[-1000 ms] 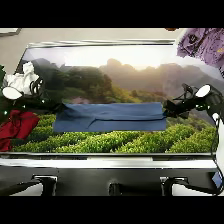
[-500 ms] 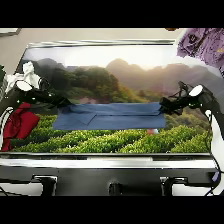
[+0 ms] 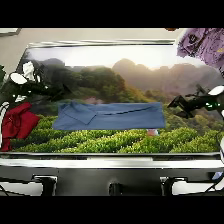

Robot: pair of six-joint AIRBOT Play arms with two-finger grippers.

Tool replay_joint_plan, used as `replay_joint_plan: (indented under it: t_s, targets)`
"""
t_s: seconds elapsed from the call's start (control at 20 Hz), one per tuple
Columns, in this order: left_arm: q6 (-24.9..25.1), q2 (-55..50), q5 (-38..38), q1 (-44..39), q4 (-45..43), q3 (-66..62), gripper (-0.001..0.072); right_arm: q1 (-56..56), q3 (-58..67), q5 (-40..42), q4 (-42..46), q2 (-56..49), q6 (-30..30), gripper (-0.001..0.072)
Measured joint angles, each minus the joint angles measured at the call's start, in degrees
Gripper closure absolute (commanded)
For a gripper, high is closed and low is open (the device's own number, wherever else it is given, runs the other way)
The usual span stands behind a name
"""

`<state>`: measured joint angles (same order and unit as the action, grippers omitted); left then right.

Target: Fold the clothes and pants, and hang the long-sleeved shirts on hangers.

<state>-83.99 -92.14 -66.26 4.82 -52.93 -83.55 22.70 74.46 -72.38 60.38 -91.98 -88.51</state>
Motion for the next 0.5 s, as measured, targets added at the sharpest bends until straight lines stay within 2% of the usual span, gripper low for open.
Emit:
replay_joint_plan:
  t_s: [0.25,0.5]
  targets:
    - [-0.57,0.66,-0.46,0.02,-0.17,-2.19,0.0086,2.19,0.26,-2.21,-7.17,-4.5,6.95,0.0044]
    - [-0.92,0.92,-0.68,0.02,-0.2,-2.64,0.0086,-0.31,0.07,-1.68,-9.84,-8.31,10.03,0.0056]
